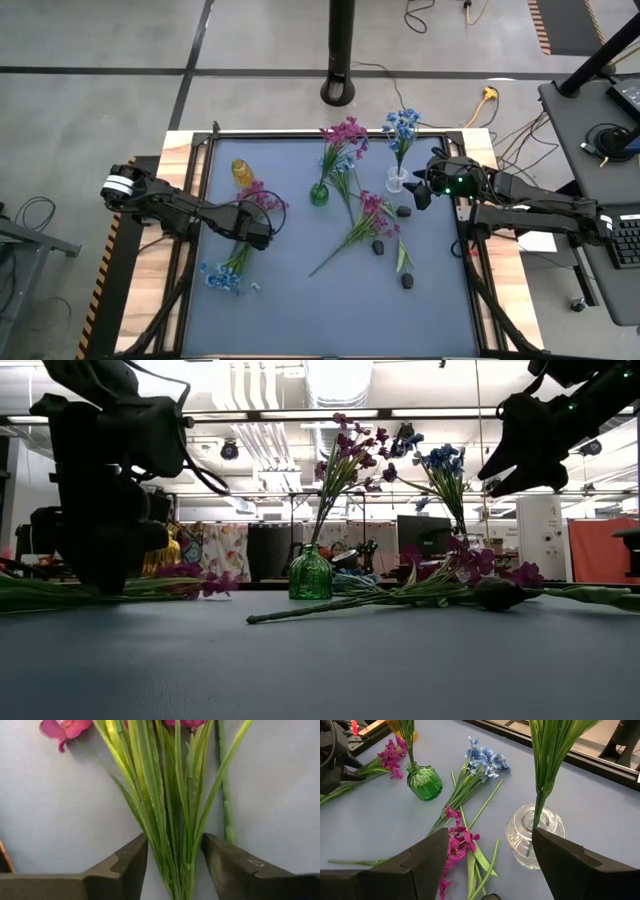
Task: Sort flowers into vase by color
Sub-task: Put the left purple flowers into the green vase
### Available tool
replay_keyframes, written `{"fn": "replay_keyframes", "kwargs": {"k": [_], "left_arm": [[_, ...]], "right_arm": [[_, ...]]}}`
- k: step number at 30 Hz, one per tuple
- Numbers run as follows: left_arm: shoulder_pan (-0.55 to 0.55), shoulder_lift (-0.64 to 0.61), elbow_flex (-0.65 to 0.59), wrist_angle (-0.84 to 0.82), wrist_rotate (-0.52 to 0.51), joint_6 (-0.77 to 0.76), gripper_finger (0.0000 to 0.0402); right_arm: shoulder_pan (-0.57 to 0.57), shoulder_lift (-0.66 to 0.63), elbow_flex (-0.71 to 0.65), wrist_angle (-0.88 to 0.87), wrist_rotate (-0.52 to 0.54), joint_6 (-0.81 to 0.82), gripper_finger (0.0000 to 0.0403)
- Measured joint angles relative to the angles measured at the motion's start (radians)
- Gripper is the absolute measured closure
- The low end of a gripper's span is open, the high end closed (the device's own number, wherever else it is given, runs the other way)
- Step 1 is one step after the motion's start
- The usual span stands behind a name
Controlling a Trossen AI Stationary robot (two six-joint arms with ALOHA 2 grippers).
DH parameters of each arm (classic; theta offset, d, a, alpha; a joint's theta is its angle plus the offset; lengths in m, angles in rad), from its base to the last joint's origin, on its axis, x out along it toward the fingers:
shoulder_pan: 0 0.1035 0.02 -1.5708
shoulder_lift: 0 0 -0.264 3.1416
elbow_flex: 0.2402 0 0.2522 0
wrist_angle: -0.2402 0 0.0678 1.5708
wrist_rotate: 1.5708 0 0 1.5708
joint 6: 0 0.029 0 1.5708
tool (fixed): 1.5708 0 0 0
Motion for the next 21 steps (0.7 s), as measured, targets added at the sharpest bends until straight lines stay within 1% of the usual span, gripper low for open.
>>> {"fn": "replay_keyframes", "kwargs": {"k": [3,8,12,14,17,21], "left_arm": [[0.000,0.000,0.000,0.001,0.000,-0.003,0.0268],[0.000,0.000,-0.001,-0.004,-0.001,-0.016,0.0340],[0.000,0.000,-0.002,-0.017,-0.026,-0.025,0.0389],[0.000,-0.006,-0.002,-0.027,-0.028,-0.026,0.0394],[-0.006,-0.024,0.026,-0.073,-0.040,-0.026,0.0388],[-0.028,-0.058,0.111,-0.201,-0.112,-0.026,0.0395]], "right_arm": [[0.000,0.000,0.000,0.000,0.000,0.000,0.0126],[0.000,0.000,0.000,0.000,0.000,0.000,0.0127],[0.000,0.000,0.000,0.000,0.000,0.000,0.0128],[0.000,0.000,0.000,0.000,0.000,0.000,0.0128],[0.000,0.000,0.000,0.000,0.000,0.000,0.0130],[0.000,0.000,-0.001,0.000,0.000,-0.002,0.0131]]}}
